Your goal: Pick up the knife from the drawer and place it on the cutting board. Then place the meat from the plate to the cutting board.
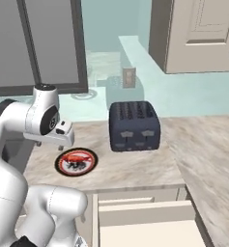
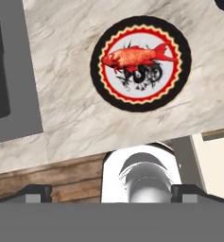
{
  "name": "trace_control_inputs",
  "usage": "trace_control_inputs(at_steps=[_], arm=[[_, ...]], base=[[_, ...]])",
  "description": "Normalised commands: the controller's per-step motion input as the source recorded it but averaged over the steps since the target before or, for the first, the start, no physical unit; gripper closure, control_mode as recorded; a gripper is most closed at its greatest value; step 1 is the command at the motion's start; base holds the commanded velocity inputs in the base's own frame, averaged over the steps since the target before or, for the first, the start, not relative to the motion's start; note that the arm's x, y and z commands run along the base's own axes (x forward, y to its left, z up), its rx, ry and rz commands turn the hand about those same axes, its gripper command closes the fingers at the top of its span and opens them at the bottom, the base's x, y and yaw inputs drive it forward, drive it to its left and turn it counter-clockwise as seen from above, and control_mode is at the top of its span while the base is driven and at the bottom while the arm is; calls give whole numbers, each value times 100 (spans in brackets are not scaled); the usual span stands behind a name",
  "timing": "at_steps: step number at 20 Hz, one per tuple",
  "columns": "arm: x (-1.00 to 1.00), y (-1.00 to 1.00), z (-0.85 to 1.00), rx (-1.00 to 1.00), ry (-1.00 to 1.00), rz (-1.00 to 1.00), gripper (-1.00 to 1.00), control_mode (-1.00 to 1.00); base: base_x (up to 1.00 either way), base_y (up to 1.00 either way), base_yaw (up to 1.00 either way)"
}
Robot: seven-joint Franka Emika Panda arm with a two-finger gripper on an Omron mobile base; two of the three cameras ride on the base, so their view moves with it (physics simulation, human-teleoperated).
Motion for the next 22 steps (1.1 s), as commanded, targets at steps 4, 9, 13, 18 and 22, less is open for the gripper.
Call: trace_control_inputs(at_steps=[4, 9, 13, 18, 22], arm=[[0, 0, 0, 0, 0, 0, -100, 100], [0, 0, 0, 0, 0, 0, -100, 100], [22, 1, -13, 0, 9, -21, -100, -100], [61, 0, -27, 0, 15, -25, -100, -100], [51, 0, -22, 0, 14, -16, -100, -100]], base=[[73, -30, -53], [61, -2, -57], [20, 0, -22], [0, 0, 0], [0, 0, 0]])
